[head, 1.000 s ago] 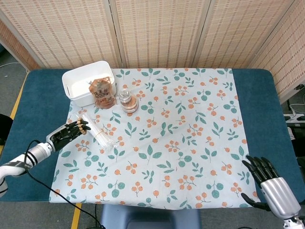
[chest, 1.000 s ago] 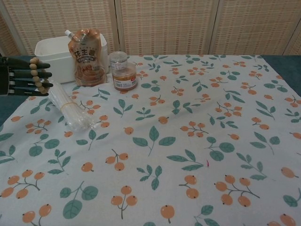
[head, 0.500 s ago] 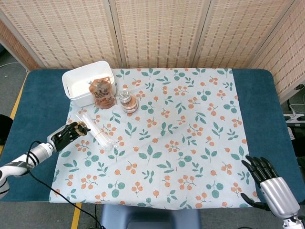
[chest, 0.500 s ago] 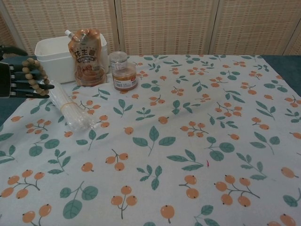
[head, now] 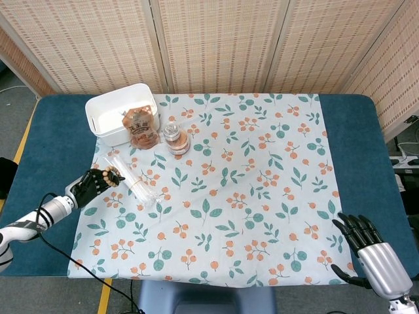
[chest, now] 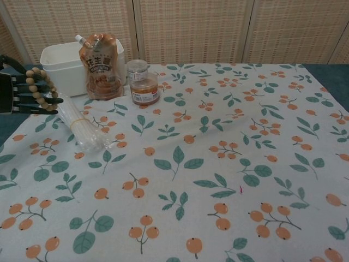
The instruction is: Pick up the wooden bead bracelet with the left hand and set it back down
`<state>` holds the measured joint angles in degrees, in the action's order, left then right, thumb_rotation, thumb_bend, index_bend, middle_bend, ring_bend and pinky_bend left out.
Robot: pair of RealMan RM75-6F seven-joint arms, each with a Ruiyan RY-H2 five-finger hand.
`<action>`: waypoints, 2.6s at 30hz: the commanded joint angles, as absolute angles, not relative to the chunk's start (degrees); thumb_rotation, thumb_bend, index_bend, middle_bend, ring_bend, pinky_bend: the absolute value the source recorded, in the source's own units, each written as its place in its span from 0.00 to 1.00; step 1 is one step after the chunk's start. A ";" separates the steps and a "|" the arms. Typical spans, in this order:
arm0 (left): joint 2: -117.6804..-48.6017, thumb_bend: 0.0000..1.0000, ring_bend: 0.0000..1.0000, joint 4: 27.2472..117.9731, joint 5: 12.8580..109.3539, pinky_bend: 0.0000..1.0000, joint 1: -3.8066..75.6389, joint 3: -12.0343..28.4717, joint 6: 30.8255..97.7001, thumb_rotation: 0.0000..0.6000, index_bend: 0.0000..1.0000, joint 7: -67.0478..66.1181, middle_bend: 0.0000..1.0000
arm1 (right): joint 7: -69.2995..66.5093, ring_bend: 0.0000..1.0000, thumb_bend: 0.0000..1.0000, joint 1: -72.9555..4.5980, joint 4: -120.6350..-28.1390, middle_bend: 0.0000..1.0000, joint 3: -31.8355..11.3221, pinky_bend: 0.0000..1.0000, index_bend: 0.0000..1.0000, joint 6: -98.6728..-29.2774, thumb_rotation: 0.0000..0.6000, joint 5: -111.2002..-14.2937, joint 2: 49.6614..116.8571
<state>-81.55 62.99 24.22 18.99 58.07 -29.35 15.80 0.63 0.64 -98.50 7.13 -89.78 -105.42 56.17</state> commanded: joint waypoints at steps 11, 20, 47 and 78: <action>-81.84 0.49 0.19 63.07 24.24 0.00 19.01 58.16 -29.04 0.25 0.58 15.13 0.53 | 0.82 0.00 0.20 0.61 -98.64 0.00 7.25 0.00 0.00 -89.55 0.77 -105.46 56.17; -81.61 0.50 0.19 63.42 25.15 0.00 19.33 57.56 -28.35 0.33 0.58 14.52 0.53 | 0.58 0.00 0.20 0.66 -98.52 0.00 7.20 0.00 0.00 -89.85 0.77 -105.56 56.13; -81.25 0.72 0.19 64.04 24.76 0.00 18.75 57.50 -28.52 0.61 0.57 14.98 0.53 | 0.39 0.00 0.20 0.97 -98.48 0.00 7.29 0.00 0.00 -90.55 0.76 -105.99 56.00; -83.71 0.72 0.07 63.89 30.85 0.00 16.09 59.54 -30.24 1.00 0.23 -5.12 0.29 | -0.22 0.00 0.20 1.22 -98.22 0.00 7.12 0.00 0.00 -91.28 0.77 -106.07 55.78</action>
<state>-82.74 63.09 28.64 17.32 59.04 -32.34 -0.52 -0.22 1.22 -98.21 7.12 -91.27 -106.06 55.78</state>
